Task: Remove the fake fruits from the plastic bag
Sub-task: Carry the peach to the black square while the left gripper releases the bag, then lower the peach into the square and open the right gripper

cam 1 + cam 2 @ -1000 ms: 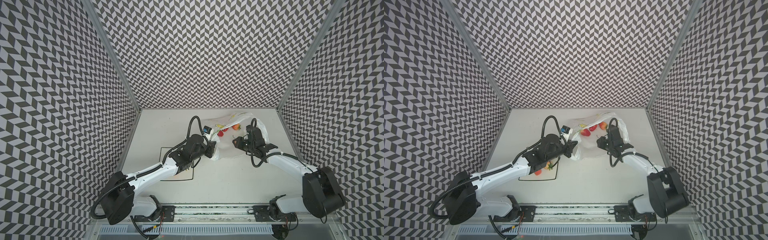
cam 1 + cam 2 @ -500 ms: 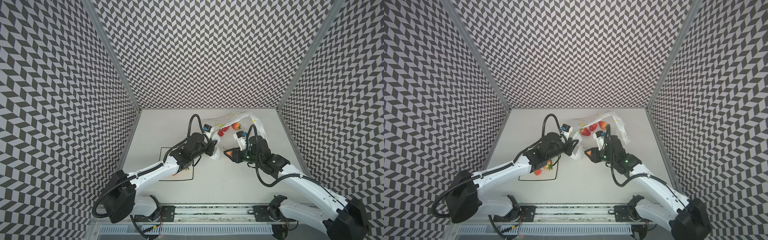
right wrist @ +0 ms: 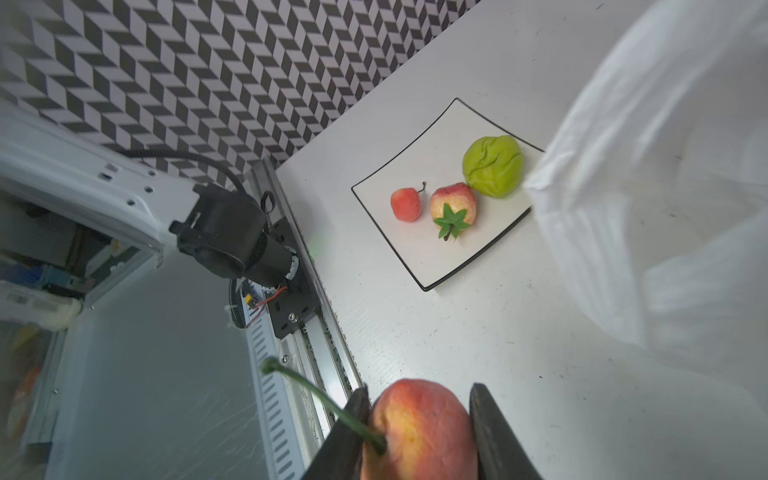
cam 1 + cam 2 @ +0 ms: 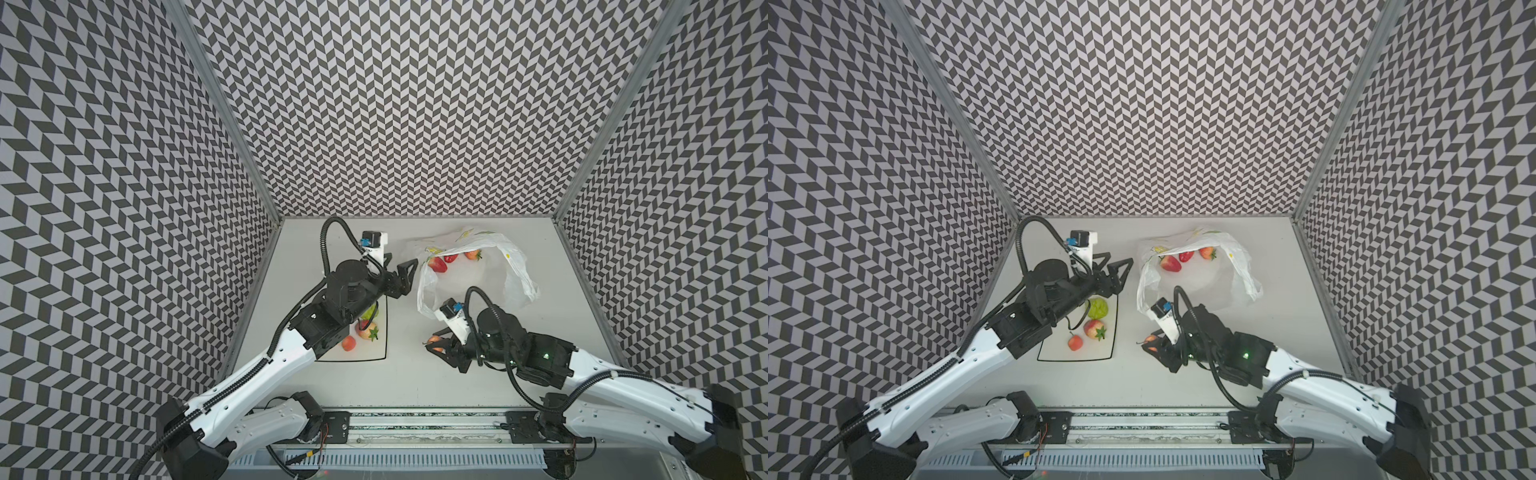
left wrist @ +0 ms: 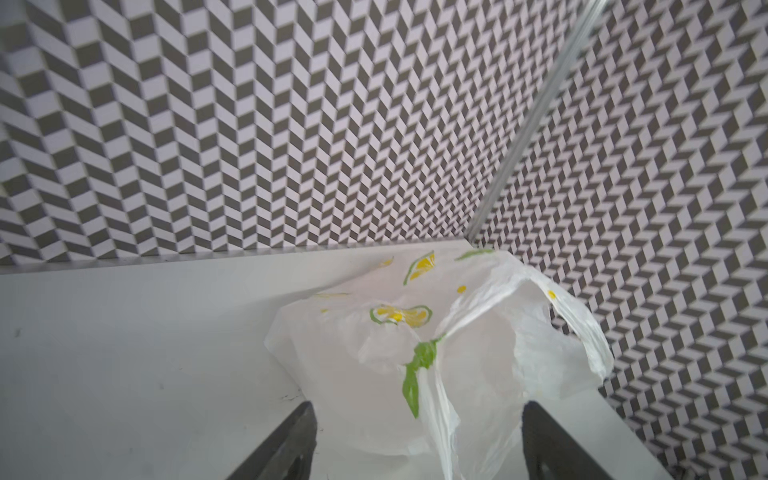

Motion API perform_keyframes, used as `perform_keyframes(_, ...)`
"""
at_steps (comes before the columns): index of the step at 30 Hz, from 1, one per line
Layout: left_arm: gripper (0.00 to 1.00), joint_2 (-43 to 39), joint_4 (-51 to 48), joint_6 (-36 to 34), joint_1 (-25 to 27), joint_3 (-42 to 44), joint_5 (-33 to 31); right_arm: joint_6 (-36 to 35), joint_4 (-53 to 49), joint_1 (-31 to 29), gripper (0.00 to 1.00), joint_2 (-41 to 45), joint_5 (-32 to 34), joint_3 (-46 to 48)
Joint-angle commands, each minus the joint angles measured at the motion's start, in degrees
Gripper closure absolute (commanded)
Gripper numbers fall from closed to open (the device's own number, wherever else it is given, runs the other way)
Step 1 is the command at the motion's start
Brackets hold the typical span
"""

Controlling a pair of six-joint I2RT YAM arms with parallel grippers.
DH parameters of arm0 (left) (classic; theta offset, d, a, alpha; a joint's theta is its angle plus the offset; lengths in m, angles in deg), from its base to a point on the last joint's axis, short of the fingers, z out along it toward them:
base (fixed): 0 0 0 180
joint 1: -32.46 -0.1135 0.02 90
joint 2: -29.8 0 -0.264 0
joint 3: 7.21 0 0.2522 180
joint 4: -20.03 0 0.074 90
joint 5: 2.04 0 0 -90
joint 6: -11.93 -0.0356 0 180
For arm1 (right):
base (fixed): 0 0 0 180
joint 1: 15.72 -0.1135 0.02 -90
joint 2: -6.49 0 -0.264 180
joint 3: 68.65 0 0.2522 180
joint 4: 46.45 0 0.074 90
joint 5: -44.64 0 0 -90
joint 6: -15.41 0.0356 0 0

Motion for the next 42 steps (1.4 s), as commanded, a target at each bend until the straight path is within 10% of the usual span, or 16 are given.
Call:
perform_keyframes(1, 0.23, -3.07, -8.26, 7.58, -2.2, -4.02, -13.65, -4.6, 9.26, -4.07, 0.64, -8.62, 4.54, -2.98)
perform_keyframes(11, 0.24, -10.1, -16.55, 10.07, -5.54, -6.73, -26.37, -0.34, 15.88, -6.49, 0.65, -40.16, 10.94, -21.25)
perform_keyframes(21, 0.24, -11.89, -17.54, 10.35, -6.01, -5.86, -27.77, 2.95, 14.11, -6.45, 0.65, -54.09, 15.55, -30.92)
perform_keyframes(42, 0.24, -11.09, -16.94, 9.72, -6.12, -5.59, -25.89, 1.42, 11.56, -6.58, 0.28, -41.22, 14.67, -25.2)
